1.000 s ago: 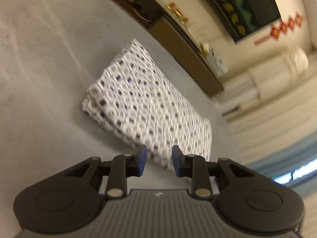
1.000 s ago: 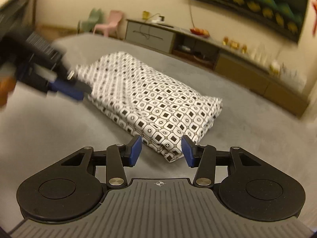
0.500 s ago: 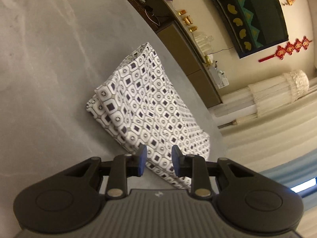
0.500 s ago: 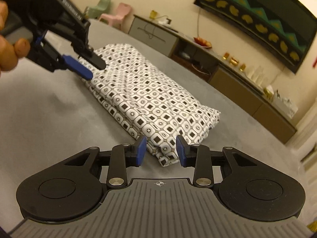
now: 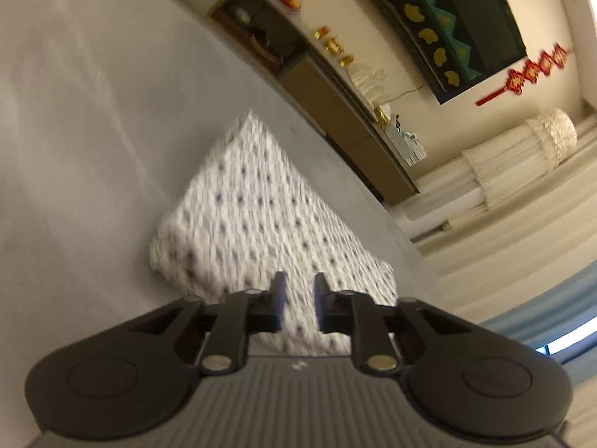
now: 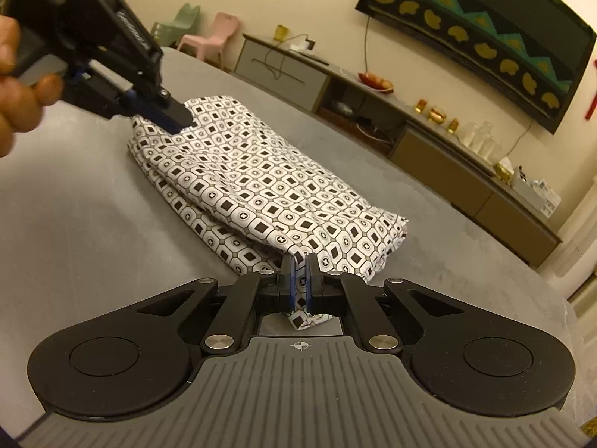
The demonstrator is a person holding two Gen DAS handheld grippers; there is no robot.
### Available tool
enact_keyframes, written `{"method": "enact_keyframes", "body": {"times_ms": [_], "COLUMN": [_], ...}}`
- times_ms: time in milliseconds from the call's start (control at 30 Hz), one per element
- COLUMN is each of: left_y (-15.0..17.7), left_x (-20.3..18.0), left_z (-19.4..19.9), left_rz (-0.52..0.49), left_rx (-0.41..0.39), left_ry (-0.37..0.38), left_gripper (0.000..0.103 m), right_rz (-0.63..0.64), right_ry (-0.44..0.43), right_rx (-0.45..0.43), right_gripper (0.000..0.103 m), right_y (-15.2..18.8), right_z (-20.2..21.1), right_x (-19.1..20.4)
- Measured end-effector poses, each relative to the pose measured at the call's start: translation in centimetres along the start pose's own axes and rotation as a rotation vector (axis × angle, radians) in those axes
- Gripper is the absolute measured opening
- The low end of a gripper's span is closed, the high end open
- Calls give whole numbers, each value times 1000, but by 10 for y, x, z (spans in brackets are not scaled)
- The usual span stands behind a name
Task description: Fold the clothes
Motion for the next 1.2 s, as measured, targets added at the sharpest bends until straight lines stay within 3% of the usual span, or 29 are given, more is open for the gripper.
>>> {"method": "enact_keyframes", "body": {"times_ms": [167, 233, 300, 333, 367, 433, 467, 567, 667, 867, 967, 1067, 1200], "left_y": [18, 16, 6, 0, -6, -16, -19, -17, -19, -39, -42, -41, -37], "left_x": [2, 3, 6, 8, 10, 12, 13, 33, 52, 51, 51, 57, 63], "left_z": [-12, -22, -27, -28, -25, -19, -16, -25, -28, -7, -11, -13, -4], "left_rz": [84, 100, 131, 139, 124, 93, 79, 140, 217, 180, 147, 194, 202], "left_rx": [76, 82, 57, 34, -2, -65, -90, -52, -56, -150, -158, -162, -191], "left_ry": [46, 36, 32, 21, 0, -14, -9, -36, -17, -19, -88, -100, -128], "left_gripper": [39, 40, 36, 30, 9, 4, 3, 5, 9, 12, 10, 12, 12], "right_rz": [-59, -65, -69, -71, -73, -81, -85, -85, -84, -75, -45, -27, -57], "right_ry": [27, 27, 25, 25, 26, 20, 10, -30, -65, -27, 11, 13, 18], "right_rx": [-48, -57, -62, -62, -61, -51, -38, 3, 42, 17, -17, 61, 94], "right_gripper": [0, 0, 0, 0, 0, 0, 0, 0, 0, 0, 0, 0, 0], "right_y": [-3, -5, -6, -5, -4, -1, 1, 10, 19, 18, 9, 19, 30], "right_z": [6, 8, 11, 11, 11, 10, 8, -2, -12, -7, 0, -16, -20], "right_x": [-6, -4, -3, -3, -3, -3, -3, 4, 10, 11, 11, 13, 8]}}
Point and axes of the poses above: each gripper's, at about its wrist camera, not at the fingertips, and z roughly against the way its jaws point, x to its left, y to its underside, the point moved 3 cm from there along -z, roughly the way its jaws point, and after that the axes turned 5 degrees about -y, right-handed, at the moved point
